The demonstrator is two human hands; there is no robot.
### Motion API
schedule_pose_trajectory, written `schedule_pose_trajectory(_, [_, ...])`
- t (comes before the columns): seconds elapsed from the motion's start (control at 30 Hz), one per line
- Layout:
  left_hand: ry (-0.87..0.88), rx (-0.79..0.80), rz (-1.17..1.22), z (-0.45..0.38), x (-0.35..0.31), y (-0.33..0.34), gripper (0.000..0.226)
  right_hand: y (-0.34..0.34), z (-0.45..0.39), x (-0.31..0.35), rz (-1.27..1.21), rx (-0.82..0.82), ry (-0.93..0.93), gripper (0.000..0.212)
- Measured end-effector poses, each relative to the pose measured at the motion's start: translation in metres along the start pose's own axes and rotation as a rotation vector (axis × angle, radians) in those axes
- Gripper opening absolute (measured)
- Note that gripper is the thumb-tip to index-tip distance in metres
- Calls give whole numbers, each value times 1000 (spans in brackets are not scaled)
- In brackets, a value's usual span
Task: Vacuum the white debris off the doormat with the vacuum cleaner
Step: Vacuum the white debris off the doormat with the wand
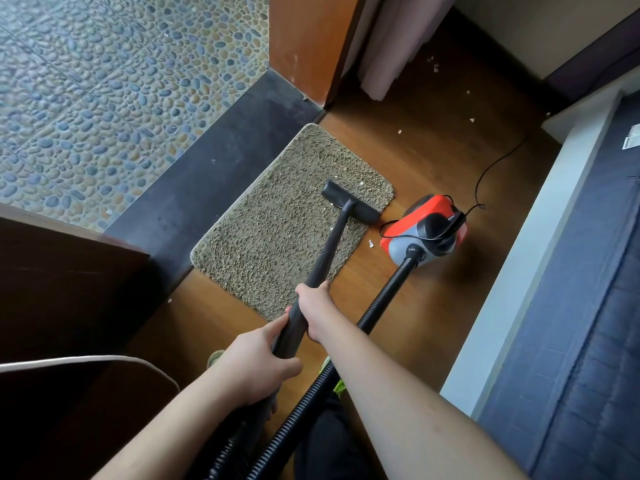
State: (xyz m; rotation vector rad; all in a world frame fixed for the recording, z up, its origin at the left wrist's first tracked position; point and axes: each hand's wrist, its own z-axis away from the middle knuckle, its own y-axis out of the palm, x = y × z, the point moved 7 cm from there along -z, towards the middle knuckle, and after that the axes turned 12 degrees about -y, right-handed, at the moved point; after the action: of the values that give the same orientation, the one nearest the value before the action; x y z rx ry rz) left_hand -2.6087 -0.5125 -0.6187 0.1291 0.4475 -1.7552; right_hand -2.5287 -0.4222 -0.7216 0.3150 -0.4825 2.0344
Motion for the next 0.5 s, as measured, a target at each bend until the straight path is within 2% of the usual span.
schedule_pose_trajectory(0.27, [-1,-11,-56,-2,8,8,93,-6,4,-7,12,10,-4,69])
schedule_pose_trajectory(0.5, [18,-21,-69,-4,5,12,86,-14,7,-7,42,6,9,69])
